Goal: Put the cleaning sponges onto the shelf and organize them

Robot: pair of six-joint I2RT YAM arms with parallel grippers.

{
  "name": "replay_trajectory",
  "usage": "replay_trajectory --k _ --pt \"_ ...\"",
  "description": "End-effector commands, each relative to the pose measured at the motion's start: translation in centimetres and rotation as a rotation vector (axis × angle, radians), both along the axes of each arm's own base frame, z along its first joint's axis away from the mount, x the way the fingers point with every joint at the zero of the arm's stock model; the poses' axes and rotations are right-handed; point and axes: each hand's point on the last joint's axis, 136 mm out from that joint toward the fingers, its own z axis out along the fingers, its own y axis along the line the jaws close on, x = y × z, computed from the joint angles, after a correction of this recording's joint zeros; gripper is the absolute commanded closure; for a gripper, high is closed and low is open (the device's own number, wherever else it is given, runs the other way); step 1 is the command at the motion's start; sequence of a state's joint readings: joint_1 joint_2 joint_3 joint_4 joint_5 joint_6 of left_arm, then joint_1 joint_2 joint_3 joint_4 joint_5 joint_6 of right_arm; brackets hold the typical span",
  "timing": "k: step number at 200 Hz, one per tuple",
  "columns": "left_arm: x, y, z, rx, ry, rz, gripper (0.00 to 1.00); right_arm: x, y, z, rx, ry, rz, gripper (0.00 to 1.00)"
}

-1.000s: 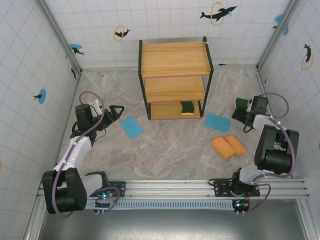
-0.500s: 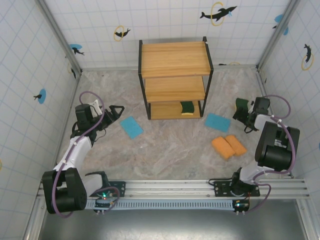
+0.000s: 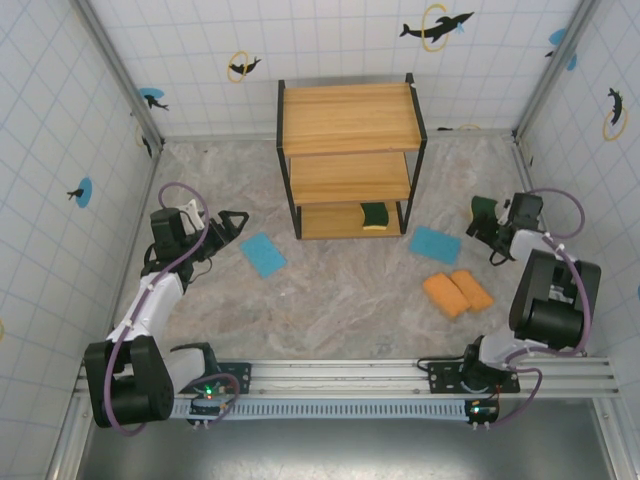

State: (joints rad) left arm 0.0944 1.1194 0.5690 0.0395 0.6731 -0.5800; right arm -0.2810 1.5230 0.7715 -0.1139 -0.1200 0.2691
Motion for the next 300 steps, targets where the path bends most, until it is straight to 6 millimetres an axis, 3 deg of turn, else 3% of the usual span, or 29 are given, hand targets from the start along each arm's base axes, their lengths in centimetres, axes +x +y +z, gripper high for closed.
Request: replay_trajectory --k 1,29,57,77,90,100,135,192,300 --pt "0.1 0.0 0.8 0.001 -0.028 -0.005 0.02 0.3 -0.7 3.7 -0.024 -0.090 -0.049 0.03" --pt "0.0 0.0 0.9 0.001 -0.029 -0.007 0.02 -1.2 -3.0 6.3 -0.001 -0.144 -0.331 0.00" --pt "0.0 0.0 0.9 0.001 -0.031 -0.010 0.02 -2.5 -1.9 9.1 0.007 -0.276 -0.389 0.01" --pt "0.0 -0.1 0.8 -0.003 -0.029 -0.011 0.02 -2.5 0.0 10.8 0.095 -0.344 -0.302 0.01" --pt "-0.1 -0.1 0.8 -0.006 -0.029 -0.011 0.02 -2.2 1.5 12.0 0.085 -0.398 -0.181 0.01" --pt "-0.1 -0.1 0.7 -0.008 -0.028 -0.012 0.02 -2.3 1.6 12.0 0.057 -0.391 -0.179 0.01" --pt "-0.1 -0.2 0.7 -0.008 -0.027 -0.015 0.02 -2.0 0.8 11.6 -0.033 -0.313 -0.156 0.01" --pt "0.0 -0.2 0.8 -0.011 -0.029 -0.016 0.02 -1.7 -0.5 6.5 -0.089 0.050 -0.096 0.01" --pt "0.1 -0.1 0.5 -0.006 -0.020 -0.012 0.02 1.8 -0.4 1.2 -0.129 0.186 0.000 0.00"
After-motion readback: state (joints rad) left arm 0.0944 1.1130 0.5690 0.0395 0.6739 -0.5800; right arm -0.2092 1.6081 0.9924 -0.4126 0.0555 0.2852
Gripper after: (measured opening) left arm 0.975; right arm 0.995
